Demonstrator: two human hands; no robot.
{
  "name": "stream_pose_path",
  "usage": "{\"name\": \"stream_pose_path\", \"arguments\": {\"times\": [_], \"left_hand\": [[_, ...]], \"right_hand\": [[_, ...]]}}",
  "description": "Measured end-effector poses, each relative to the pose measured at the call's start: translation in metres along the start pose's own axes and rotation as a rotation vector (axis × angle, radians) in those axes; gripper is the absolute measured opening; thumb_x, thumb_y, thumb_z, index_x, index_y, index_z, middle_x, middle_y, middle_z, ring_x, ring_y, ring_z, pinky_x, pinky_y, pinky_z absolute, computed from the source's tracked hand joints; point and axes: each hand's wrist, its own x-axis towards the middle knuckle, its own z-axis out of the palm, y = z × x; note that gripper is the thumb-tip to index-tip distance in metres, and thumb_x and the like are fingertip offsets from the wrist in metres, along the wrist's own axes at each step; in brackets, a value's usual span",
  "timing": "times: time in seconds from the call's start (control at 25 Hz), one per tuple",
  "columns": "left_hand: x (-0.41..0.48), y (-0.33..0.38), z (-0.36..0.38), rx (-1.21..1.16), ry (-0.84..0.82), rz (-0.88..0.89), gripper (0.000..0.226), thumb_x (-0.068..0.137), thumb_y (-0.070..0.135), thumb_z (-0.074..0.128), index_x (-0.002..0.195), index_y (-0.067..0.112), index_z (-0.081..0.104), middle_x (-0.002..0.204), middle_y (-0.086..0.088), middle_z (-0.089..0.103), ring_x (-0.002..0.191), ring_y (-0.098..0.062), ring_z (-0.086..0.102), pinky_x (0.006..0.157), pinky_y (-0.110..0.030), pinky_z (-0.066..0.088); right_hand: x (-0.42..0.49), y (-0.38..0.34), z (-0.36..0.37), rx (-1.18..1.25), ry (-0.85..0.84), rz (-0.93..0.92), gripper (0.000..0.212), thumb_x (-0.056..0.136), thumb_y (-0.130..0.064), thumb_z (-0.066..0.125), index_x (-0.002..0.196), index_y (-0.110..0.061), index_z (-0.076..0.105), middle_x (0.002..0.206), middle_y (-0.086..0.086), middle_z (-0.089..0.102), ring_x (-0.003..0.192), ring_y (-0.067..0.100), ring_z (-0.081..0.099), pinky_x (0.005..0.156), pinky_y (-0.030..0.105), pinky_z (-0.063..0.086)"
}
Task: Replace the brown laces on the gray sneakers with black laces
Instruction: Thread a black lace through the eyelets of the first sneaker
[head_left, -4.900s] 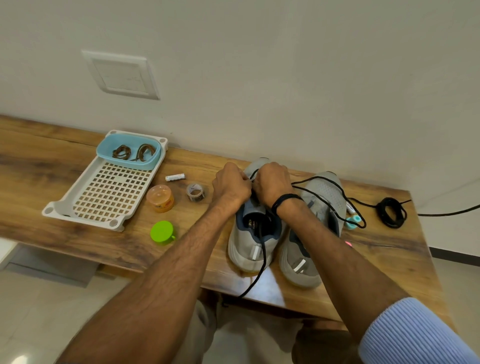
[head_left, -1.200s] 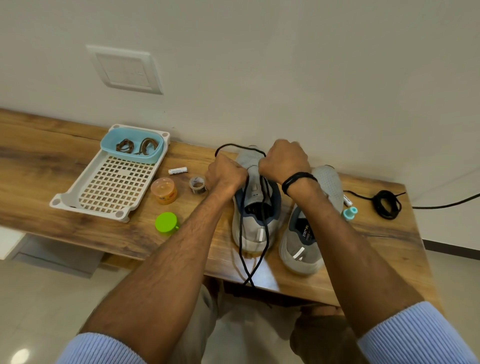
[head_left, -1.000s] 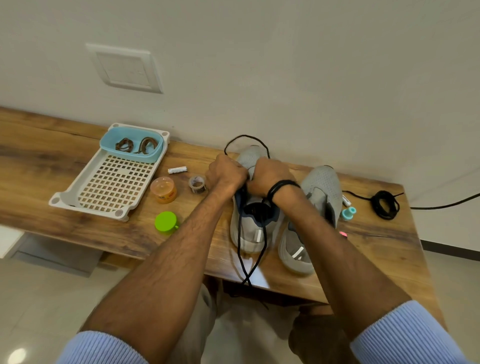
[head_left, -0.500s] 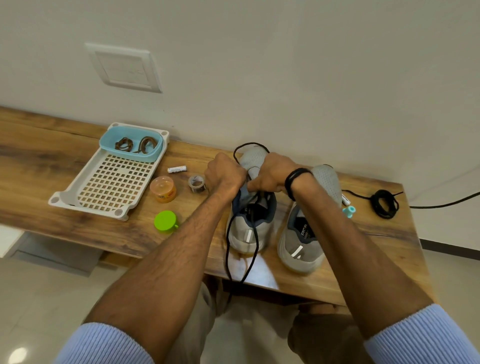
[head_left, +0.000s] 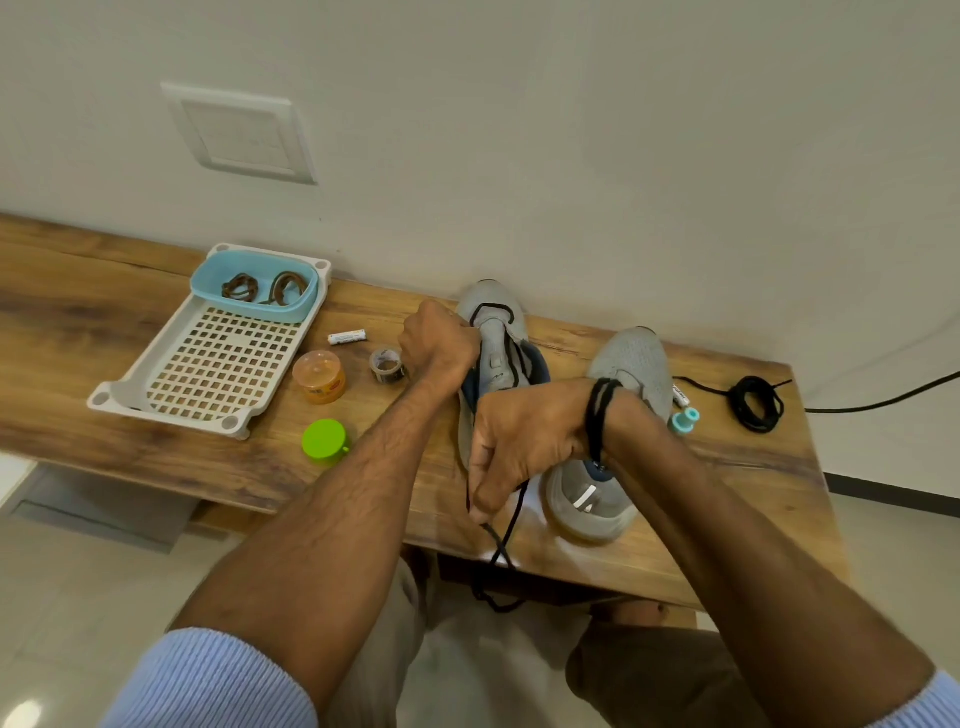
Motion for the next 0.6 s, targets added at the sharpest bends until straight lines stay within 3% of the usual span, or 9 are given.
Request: {"name": "stream_pose_path", "arguments": {"times": [0.08, 0.16, 0.24, 0.28, 0.44, 0.6], "left_hand": [[-0.001, 0.001, 0.000, -0.004, -0.010, -0.007, 0.019, 0.071, 0.020, 0.065, 0.088, 0.017, 0.074, 0.092, -0.007, 0.071, 0.087, -0.029, 0.067, 0.065, -0.035, 0.057], [0.000, 0.002, 0.000, -0.009, -0.011, -0.014, 0.019, 0.071, 0.019, 0.064, 0.088, 0.017, 0.074, 0.093, -0.006, 0.071, 0.087, -0.028, 0.067, 0.066, -0.034, 0.056], [0.000, 0.002, 0.000, -0.011, -0.016, -0.018, 0.019, 0.071, 0.020, 0.064, 0.087, 0.016, 0.073, 0.092, -0.006, 0.071, 0.088, -0.028, 0.067, 0.065, -0.033, 0.054], [0.000, 0.002, -0.001, -0.011, -0.017, -0.020, 0.019, 0.071, 0.020, 0.064, 0.087, 0.016, 0.073, 0.092, -0.006, 0.071, 0.088, -0.028, 0.067, 0.065, -0.032, 0.054], [0.001, 0.003, -0.002, -0.003, -0.030, -0.030, 0.022, 0.073, 0.021, 0.067, 0.093, 0.014, 0.073, 0.100, -0.010, 0.070, 0.096, -0.031, 0.065, 0.066, -0.030, 0.048], [0.005, 0.001, -0.004, 0.001, -0.025, -0.022, 0.022, 0.072, 0.023, 0.069, 0.090, 0.010, 0.071, 0.097, -0.012, 0.070, 0.094, -0.033, 0.065, 0.065, -0.031, 0.048]], "right_hand": [[-0.008, 0.006, -0.011, 0.021, 0.123, 0.088, 0.023, 0.078, -0.041, 0.078, 0.081, -0.019, 0.079, 0.066, -0.011, 0.065, 0.070, 0.004, 0.056, 0.074, 0.026, 0.052], [-0.002, 0.022, -0.027, 0.076, 0.470, 0.207, 0.028, 0.082, -0.045, 0.074, 0.080, -0.018, 0.078, 0.061, -0.008, 0.060, 0.054, 0.004, 0.049, 0.053, 0.020, 0.042], [0.017, 0.037, -0.035, 0.141, 0.890, 0.350, 0.030, 0.083, -0.041, 0.072, 0.085, -0.011, 0.074, 0.068, -0.002, 0.064, 0.058, 0.010, 0.057, 0.051, 0.024, 0.041], [0.028, 0.039, -0.034, 0.114, 0.993, 0.394, 0.031, 0.084, -0.040, 0.070, 0.086, -0.009, 0.071, 0.075, 0.002, 0.066, 0.068, 0.017, 0.062, 0.055, 0.025, 0.043], [0.067, 0.030, -0.022, -0.017, 1.013, 0.394, 0.023, 0.089, -0.033, 0.060, 0.080, -0.015, 0.049, 0.091, 0.011, 0.062, 0.086, 0.030, 0.061, 0.062, 0.031, 0.041], [0.077, 0.024, -0.023, -0.036, 1.059, 0.408, 0.016, 0.088, -0.028, 0.062, 0.086, -0.019, 0.048, 0.100, 0.008, 0.067, 0.091, 0.028, 0.064, 0.063, 0.031, 0.044]]}}
